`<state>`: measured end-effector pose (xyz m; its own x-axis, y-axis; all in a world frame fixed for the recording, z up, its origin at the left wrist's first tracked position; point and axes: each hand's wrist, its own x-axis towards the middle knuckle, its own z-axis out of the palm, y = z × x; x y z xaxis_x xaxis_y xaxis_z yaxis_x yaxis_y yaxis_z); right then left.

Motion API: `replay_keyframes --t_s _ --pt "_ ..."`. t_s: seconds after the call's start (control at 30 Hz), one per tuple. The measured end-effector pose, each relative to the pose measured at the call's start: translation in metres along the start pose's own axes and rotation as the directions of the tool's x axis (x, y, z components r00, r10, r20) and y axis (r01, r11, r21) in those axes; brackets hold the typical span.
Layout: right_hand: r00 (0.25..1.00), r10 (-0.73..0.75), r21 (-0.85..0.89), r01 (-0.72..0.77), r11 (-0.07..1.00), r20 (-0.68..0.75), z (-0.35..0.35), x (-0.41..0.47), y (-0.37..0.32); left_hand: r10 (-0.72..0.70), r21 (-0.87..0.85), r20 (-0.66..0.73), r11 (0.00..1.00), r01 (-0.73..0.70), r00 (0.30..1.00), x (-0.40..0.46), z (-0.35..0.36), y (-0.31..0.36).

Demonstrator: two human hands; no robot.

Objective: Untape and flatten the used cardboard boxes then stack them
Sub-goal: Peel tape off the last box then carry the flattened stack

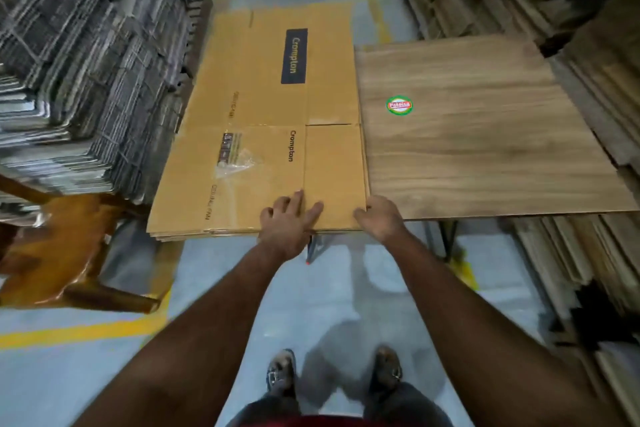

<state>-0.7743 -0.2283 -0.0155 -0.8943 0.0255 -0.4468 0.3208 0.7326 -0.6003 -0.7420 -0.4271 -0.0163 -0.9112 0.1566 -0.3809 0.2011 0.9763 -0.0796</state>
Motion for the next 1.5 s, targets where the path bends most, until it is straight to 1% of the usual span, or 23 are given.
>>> replay_keyframes --t_s 0.1,0.17,0.23,0.3,0.37,0.43,0.47,0.5,0.53,0.6,0.67,0.7,0.73,0.8,0.9,0.97,1.07,1.13,1.2,1.27,1.33,1.4,1.5 --pt "0.98 0.176 -0.056 -0.181 0.982 -0.089 0.018 0.0 -0.018 0.096 0.039 -0.023 0.995 -0.095 0.995 0.005 0.008 -0.019" --pt "0.942 0.296 0.014 -0.297 0.955 -0.157 0.031 -0.003 -0.031 0.204 -0.001 0.002 0.979 -0.204 0.979 0.006 0.002 -0.04" --pt "0.907 0.353 0.063 -0.348 0.935 -0.228 0.043 -0.008 -0.04 0.254 -0.063 0.014 0.966 -0.252 0.967 0.002 -0.001 -0.068" --pt "0.886 0.378 0.094 -0.366 0.926 -0.27 0.049 -0.009 -0.044 0.194 -0.09 0.003 0.977 -0.193 0.981 -0.008 0.004 -0.102" --pt "0.883 0.394 0.149 -0.367 0.918 -0.254 0.048 -0.005 -0.044 0.117 -0.08 -0.009 0.99 -0.118 0.993 -0.022 0.014 -0.138" --pt "0.908 0.38 0.257 -0.33 0.908 -0.175 0.043 -0.001 -0.042 0.064 -0.041 -0.038 0.997 -0.065 0.997 -0.033 0.027 -0.169" --pt "0.921 0.368 0.323 -0.312 0.894 -0.13 0.041 -0.001 -0.041 0.021 -0.052 -0.054 0.998 -0.023 0.998 -0.036 0.034 -0.182" --pt "0.93 0.347 0.352 -0.286 0.891 -0.123 0.039 0.0 -0.041 -0.048 -0.092 -0.067 0.995 0.041 0.997 -0.039 0.04 -0.193" --pt "0.934 0.32 0.353 -0.25 0.902 -0.156 0.036 0.001 -0.04 -0.139 -0.153 -0.073 0.98 0.126 0.988 -0.04 0.044 -0.203" --pt "0.922 0.283 0.358 -0.179 0.916 -0.263 0.03 0.006 -0.035 -0.327 -0.303 -0.037 0.904 0.302 0.944 -0.043 0.053 -0.22" --pt "0.906 0.27 0.362 -0.144 0.921 -0.326 0.028 0.019 -0.023 -0.428 -0.437 0.037 0.806 0.399 0.903 -0.045 0.058 -0.231" --pt "0.907 0.266 0.352 -0.145 0.925 -0.325 0.026 0.013 -0.03 -0.449 -0.485 0.068 0.765 0.423 0.891 -0.045 0.058 -0.234" --pt "0.905 0.287 0.327 -0.181 0.928 -0.314 0.028 0.016 -0.024 -0.464 -0.516 0.095 0.734 0.442 0.881 -0.043 0.058 -0.234" --pt "0.888 0.316 0.265 -0.233 0.936 -0.335 0.028 0.004 -0.039 -0.483 -0.528 0.128 0.706 0.471 0.866 -0.039 0.056 -0.234" --pt "0.877 0.322 0.119 -0.299 0.947 -0.356 0.031 0.002 -0.045 -0.505 -0.532 0.132 0.69 0.491 0.853 -0.036 0.058 -0.235" --pt "0.865 0.334 0.07 -0.333 0.94 -0.373 0.029 0.003 -0.048 -0.514 -0.525 0.108 0.698 0.488 0.851 -0.038 0.056 -0.234" --pt "0.856 0.316 0.004 -0.344 0.939 -0.409 0.024 0.002 -0.054 -0.525 -0.513 0.097 0.701 0.495 0.845 -0.042 0.05 -0.229" --pt "0.843 0.333 -0.013 -0.373 0.928 -0.423 0.021 -0.001 -0.06 -0.528 -0.511 0.089 0.704 0.493 0.845 -0.044 0.049 -0.229" --pt "0.841 0.358 0.038 -0.376 0.926 -0.405 0.02 -0.001 -0.064 -0.523 -0.506 0.074 0.714 0.484 0.849 -0.044 0.05 -0.231" --pt "0.836 0.383 0.173 -0.341 0.924 -0.393 0.02 -0.001 -0.065 -0.525 -0.528 0.068 0.703 0.477 0.849 -0.045 0.05 -0.233" --pt "0.853 0.371 0.33 -0.254 0.909 -0.366 0.019 -0.005 -0.068 -0.534 -0.555 0.078 0.678 0.482 0.842 -0.046 0.047 -0.236" --pt "0.887 0.355 0.462 -0.193 0.866 -0.296 0.011 -0.007 -0.074 -0.541 -0.553 0.084 0.673 0.491 0.837 -0.047 0.042 -0.238" --pt "0.927 0.351 0.569 -0.22 0.792 -0.131 -0.009 -0.012 -0.087 -0.547 -0.587 0.071 0.653 0.478 0.834 -0.048 0.035 -0.242"
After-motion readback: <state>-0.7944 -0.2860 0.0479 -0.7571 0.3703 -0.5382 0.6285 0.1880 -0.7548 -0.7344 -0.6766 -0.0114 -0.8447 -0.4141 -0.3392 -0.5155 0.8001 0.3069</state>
